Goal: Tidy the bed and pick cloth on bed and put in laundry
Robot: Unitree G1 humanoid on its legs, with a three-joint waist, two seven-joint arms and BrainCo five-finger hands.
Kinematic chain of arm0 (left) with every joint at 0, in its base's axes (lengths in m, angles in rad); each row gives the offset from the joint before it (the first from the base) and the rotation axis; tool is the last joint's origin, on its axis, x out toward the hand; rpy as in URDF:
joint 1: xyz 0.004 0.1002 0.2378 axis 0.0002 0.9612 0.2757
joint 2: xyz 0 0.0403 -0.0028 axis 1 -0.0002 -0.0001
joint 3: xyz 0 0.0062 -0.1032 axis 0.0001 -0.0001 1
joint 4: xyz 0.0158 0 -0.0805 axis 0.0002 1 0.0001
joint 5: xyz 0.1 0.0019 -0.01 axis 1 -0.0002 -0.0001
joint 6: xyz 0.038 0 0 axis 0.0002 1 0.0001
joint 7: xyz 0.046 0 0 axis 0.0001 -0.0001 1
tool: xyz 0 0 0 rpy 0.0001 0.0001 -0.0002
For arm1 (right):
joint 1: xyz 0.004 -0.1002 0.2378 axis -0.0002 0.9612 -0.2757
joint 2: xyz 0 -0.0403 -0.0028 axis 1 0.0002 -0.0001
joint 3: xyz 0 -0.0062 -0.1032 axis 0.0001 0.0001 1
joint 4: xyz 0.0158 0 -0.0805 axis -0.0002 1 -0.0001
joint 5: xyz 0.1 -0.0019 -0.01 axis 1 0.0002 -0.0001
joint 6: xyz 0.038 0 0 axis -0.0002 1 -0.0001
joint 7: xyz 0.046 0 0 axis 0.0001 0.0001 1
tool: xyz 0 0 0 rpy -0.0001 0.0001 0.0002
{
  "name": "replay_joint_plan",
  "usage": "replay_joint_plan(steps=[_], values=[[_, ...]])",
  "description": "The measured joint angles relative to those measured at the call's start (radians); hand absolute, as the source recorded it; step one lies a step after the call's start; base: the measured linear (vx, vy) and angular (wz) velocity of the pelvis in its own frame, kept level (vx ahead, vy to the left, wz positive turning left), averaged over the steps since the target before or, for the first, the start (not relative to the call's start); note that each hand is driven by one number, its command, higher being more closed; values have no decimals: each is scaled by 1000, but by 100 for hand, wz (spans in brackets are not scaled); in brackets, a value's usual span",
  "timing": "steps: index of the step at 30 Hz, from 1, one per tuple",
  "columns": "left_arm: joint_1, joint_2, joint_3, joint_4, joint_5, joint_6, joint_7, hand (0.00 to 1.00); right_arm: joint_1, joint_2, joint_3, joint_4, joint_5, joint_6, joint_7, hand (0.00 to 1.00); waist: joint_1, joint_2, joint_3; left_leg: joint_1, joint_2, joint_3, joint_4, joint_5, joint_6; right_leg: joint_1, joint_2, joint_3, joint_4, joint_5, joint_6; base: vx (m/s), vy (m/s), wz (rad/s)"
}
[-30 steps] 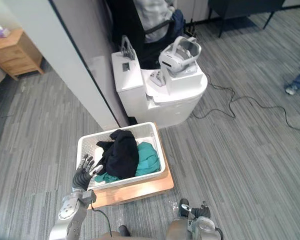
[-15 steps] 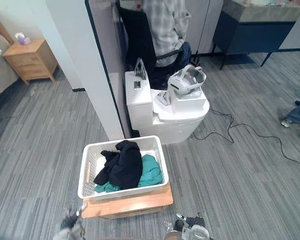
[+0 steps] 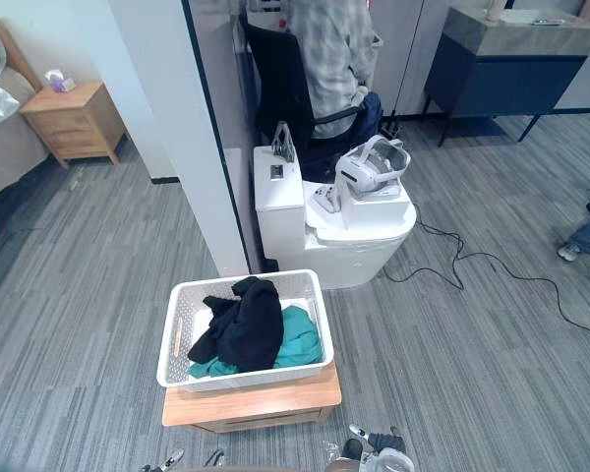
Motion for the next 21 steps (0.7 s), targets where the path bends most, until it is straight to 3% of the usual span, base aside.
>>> replay_joint_plan(steps=[10, 21], values=[[-24, 28, -3, 37, 108, 4, 0, 0, -6, -5, 27, 9, 0, 0, 21, 0, 0, -13, 5, 13, -1, 7, 9, -20, 5, 10, 0, 0, 1, -1, -1, 12, 5, -1], [-25, 34, -13, 39, 140, 4, 0, 0, -16, -10, 39, 18, 1, 0, 38, 0, -1, -13, 13, 7, -1, 7, 21, -30, 3, 7, -2, 5, 0, -6, 3, -9, -2, -1]])
